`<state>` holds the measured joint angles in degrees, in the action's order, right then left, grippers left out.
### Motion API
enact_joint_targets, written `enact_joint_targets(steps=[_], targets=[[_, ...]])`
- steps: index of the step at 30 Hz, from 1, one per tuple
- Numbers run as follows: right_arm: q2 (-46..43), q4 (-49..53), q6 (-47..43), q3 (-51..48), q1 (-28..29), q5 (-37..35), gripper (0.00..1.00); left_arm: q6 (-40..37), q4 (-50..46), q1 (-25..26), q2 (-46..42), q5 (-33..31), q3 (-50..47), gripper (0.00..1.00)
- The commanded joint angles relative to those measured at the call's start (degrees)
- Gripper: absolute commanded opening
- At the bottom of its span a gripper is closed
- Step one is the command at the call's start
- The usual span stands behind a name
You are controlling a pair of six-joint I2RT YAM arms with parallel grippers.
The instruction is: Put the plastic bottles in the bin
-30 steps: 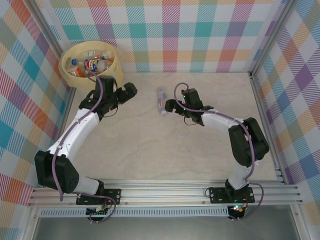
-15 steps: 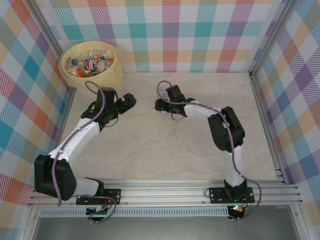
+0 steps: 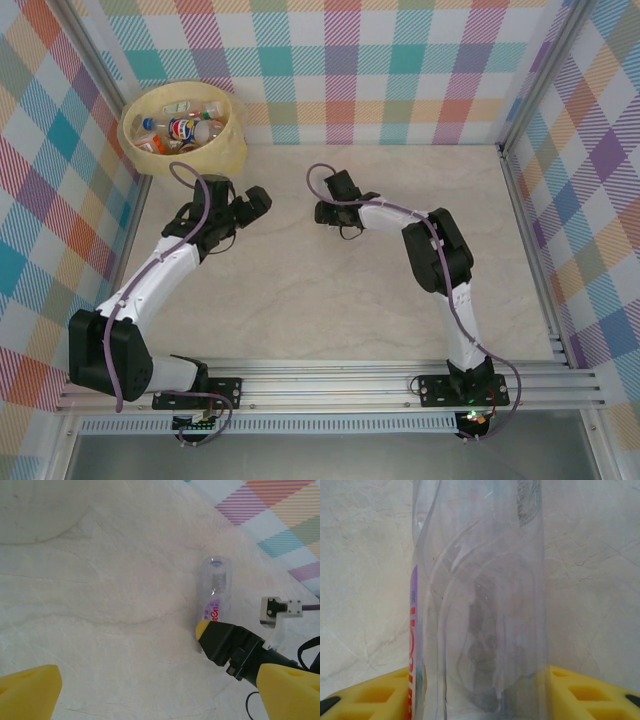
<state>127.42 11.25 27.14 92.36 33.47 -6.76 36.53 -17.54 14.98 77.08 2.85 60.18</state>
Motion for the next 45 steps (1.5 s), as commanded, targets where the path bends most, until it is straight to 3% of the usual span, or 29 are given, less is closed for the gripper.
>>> enact_joint_targets(steps=[1, 8, 14, 17, 25, 32, 36, 39, 42, 45], targets=[[-5.9, -4.8, -3.0, -4.4, 0.5, 2.3, 0.52, -0.6, 2.7, 0.0, 1.6, 4.5, 0.7, 1.00], [-20.0, -15.5, -4.5, -19.0, 0.5, 17.0, 0.50, 1.2, 20.7, 0.0, 1.5, 21.3, -4.0, 1.00], [-29.4, -21.8, -2.6, -27.9, 0.5, 29.5, 0.49, 2.2, 25.2, 0.0, 2.6, 25.1, -4.2, 0.99], [-31.7, -23.8, -1.8, -29.5, 0.4, 34.5, 0.49, 5.4, 34.1, 0.0, 4.9, 33.4, -4.6, 0.99], [-33.0, -29.1, 0.3, -30.9, 0.6, 41.0, 0.49, 6.4, 33.2, 0.6, 7.1, 28.3, -3.2, 1.00], [-32.5, -33.1, 1.9, -30.8, 1.2, 45.4, 0.50, 4.7, 31.2, 2.6, 10.6, 27.7, 0.2, 0.99], [-32.0, -33.4, 1.9, -30.5, 1.7, 46.9, 0.50, 7.2, 36.3, 2.9, 10.9, 27.1, -1.2, 0.89], [-32.3, -33.5, 1.5, -30.9, 1.7, 46.4, 0.51, 9.7, 40.5, 2.9, 11.1, 28.0, -2.1, 0.70], [-32.8, -33.4, 0.8, -31.0, 1.7, 46.3, 0.56, 11.0, 41.6, 2.9, 11.3, 29.1, -2.0, 0.64], [-33.7, -32.5, -1.0, -30.8, 1.6, 46.4, 0.67, 11.4, 40.3, 2.7, 10.5, 29.1, -1.1, 0.60]])
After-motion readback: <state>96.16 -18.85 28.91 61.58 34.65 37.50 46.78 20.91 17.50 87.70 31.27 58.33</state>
